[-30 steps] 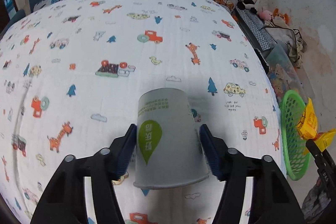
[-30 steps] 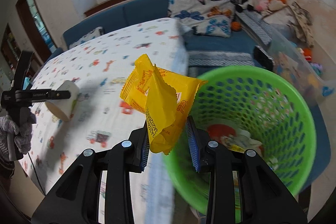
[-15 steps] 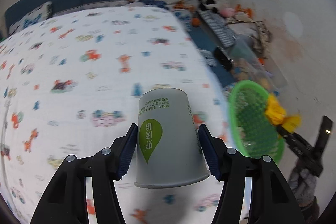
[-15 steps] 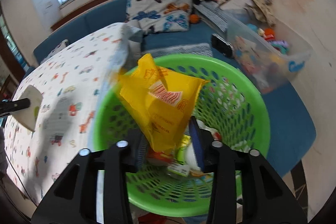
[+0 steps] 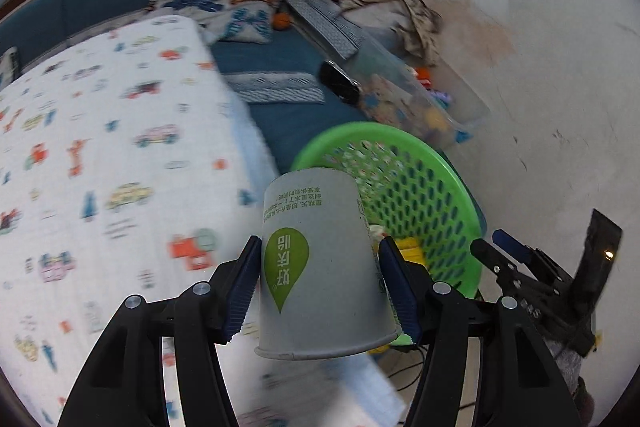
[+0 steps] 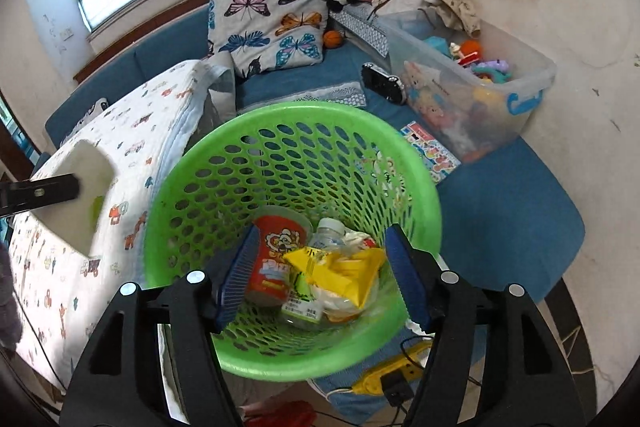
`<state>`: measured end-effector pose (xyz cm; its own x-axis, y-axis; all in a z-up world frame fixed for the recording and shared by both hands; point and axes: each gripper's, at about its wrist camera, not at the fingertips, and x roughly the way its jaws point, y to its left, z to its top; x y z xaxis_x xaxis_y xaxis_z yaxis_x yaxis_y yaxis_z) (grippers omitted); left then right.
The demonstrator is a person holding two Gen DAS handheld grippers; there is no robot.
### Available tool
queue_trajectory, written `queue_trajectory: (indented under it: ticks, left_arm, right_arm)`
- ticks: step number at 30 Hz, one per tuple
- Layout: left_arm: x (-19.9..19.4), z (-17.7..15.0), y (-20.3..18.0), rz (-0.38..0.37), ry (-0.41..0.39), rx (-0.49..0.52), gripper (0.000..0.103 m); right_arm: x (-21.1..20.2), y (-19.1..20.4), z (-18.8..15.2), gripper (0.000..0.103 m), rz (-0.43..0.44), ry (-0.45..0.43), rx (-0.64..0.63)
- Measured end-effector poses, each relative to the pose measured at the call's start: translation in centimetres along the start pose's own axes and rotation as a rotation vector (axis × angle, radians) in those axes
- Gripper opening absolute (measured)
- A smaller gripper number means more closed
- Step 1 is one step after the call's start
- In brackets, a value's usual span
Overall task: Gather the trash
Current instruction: 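Carry the yellow bag and white cup over the green basket and release both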
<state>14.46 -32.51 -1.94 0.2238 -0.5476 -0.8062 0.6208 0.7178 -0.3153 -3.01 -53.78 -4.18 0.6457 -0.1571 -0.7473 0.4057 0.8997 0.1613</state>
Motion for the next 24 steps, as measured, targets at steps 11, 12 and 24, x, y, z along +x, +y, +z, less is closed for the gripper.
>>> queue_trajectory:
  ticks: [11, 12, 24]
  left_arm:
    - [4.9, -0.3, -5.6, -0.043, 0.071, 0.086, 0.066]
    - [5.1, -0.3, -5.7, -0.041, 0.070, 0.089, 0.069]
    - [3.5, -1.2, -5.6, -0.013, 0.023, 0.127, 0.087]
  right_arm:
    - [-1.9, -0.7, -1.4, 0.072, 0.018, -0.006, -0.001]
    - [-1.9, -0.6, -1.6, 0.073, 0.023, -0.004, -0.004]
    - [-2.4, 0.9, -2.4, 0.074, 0.051, -0.004, -0.023]
